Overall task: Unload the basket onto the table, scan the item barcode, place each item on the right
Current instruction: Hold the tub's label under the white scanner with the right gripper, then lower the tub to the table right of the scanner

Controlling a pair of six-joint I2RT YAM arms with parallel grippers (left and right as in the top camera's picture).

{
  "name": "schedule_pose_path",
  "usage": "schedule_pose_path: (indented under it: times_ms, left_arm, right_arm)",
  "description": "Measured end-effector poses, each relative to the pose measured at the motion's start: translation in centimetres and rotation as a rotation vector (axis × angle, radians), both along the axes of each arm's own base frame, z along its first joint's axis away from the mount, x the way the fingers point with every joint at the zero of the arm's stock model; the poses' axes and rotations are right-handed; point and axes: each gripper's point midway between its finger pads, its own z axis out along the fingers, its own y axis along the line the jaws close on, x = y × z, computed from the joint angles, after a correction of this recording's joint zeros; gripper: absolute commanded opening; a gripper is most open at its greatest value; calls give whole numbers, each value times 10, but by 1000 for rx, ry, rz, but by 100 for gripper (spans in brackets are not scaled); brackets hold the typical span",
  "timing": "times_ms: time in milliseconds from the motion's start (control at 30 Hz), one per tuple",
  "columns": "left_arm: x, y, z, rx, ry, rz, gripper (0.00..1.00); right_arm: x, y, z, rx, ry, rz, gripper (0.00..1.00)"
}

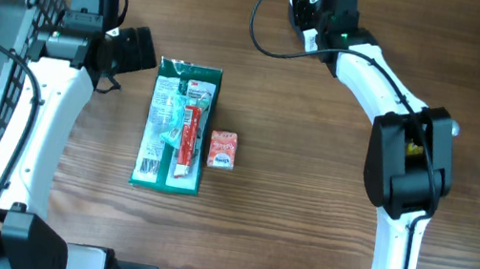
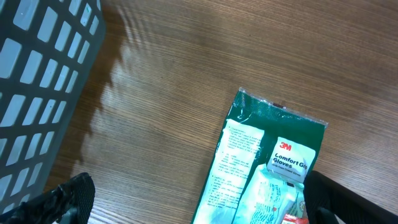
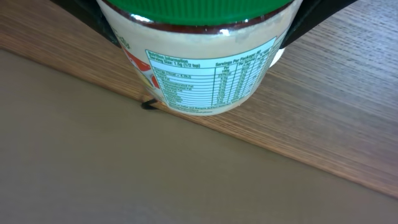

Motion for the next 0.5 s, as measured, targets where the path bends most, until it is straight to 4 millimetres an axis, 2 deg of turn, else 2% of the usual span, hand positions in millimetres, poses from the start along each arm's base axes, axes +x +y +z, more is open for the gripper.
schedule_pose_path:
  times_ms: [100,233,300,400,467,500]
  left_arm:
    - [0,0,0,0,0,0,100]
    - [0,0,0,0,0,0,100]
    - [0,0,0,0,1,0,100]
    - [0,0,0,0,-1,0,100]
    - [0,0,0,0,-1,0,100]
    - [0,0,0,0,0,0,100]
  right_arm:
    - [-2,-7,12,-16,-7,-30,4]
    - [-15,-17,58,-26,-27,-58,4]
    - [-32,-24,85,-35,-12,-65,4]
    - [-71,-39,121,-54,55,-81,5]
    - [-96,-48,129,-56,122,-100,5]
    - [-113,-54,126,-61,187,-112,5]
